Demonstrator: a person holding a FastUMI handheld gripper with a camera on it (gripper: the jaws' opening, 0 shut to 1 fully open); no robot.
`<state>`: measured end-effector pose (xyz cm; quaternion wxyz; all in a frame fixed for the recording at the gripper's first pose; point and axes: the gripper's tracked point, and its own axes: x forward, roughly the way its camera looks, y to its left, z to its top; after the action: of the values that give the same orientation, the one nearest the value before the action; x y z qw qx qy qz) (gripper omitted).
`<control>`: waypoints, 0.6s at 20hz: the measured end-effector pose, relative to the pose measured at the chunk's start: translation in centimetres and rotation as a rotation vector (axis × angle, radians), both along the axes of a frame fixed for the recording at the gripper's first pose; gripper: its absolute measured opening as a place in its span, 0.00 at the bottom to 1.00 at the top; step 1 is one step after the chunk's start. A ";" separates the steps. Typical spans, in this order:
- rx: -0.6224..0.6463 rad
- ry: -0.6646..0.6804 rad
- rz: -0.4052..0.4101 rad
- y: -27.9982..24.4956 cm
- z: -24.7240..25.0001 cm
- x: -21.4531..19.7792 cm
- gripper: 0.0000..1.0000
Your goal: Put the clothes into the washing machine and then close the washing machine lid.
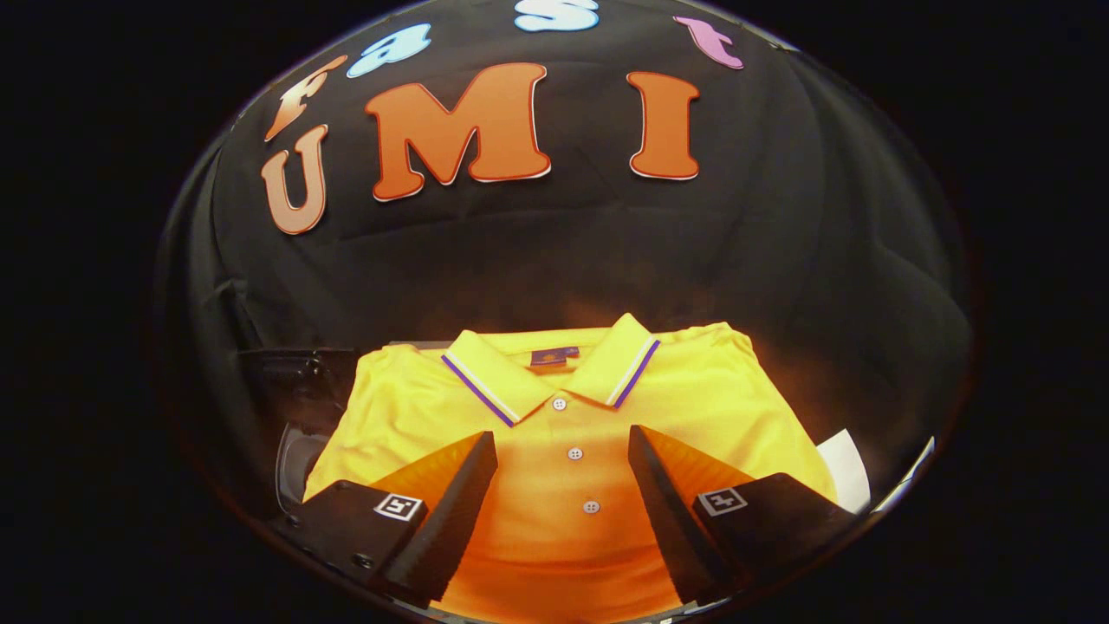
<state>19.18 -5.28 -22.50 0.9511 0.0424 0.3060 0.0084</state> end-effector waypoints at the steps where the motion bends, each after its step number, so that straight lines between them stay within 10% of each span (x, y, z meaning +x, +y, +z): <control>1: 0.005 0.020 -0.003 -0.1 -0.5 0.1 0.99; 12: -0.010 0.079 -0.017 -0.4 -2.0 -0.2 0.86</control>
<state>19.00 -5.69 -24.46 0.9385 0.0406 0.3427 -0.0030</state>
